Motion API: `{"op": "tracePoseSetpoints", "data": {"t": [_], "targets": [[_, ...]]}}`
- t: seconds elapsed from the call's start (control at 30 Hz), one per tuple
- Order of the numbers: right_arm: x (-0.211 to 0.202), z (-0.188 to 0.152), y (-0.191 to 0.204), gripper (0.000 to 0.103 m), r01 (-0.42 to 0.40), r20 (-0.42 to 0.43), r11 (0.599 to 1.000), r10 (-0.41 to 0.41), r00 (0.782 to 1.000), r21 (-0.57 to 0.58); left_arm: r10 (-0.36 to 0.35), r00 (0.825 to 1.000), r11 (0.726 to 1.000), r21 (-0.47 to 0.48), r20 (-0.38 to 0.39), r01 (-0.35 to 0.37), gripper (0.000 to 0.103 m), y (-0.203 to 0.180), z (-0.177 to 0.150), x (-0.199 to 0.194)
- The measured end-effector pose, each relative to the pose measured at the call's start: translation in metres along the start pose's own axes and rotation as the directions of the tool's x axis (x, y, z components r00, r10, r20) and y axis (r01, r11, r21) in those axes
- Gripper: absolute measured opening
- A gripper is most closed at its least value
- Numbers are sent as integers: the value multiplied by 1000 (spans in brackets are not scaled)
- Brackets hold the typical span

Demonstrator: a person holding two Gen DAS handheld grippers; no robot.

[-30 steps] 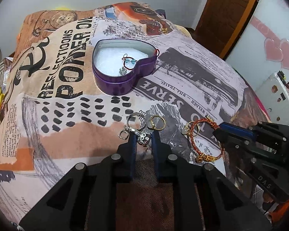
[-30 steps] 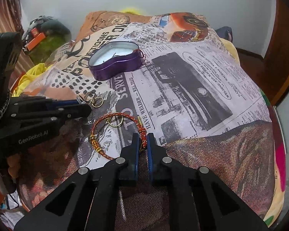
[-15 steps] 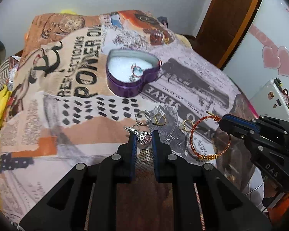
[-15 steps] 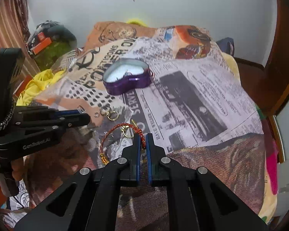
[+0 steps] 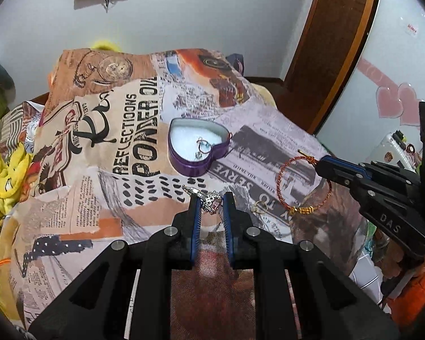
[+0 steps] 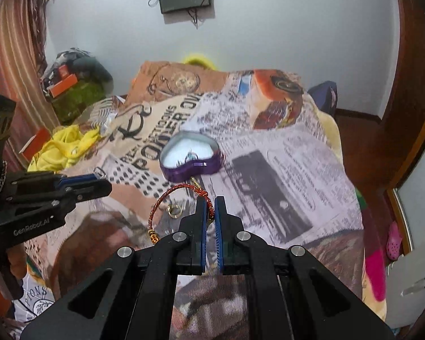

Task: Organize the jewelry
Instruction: 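Carry the bracelet and keychain over the purple heart tin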

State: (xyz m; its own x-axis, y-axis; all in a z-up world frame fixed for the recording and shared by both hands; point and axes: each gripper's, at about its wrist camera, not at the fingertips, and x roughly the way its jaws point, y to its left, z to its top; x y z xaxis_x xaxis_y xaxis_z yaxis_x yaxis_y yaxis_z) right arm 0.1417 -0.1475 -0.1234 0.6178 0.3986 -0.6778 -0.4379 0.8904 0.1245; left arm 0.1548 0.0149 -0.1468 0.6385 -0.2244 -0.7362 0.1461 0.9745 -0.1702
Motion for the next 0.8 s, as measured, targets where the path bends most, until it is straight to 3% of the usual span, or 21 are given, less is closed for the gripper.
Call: {"op": "tracePoseSetpoints", "data": {"t": [0.47, 0.8], "targets": [[5, 38, 12, 5, -9, 93, 998, 14, 996, -62, 18, 998, 1000, -9, 63, -18, 14, 11, 25, -3], [32, 54, 7, 5, -15, 96, 998, 21, 995, -59, 32, 998, 999, -22, 63, -31, 14, 23, 43, 17]]}}
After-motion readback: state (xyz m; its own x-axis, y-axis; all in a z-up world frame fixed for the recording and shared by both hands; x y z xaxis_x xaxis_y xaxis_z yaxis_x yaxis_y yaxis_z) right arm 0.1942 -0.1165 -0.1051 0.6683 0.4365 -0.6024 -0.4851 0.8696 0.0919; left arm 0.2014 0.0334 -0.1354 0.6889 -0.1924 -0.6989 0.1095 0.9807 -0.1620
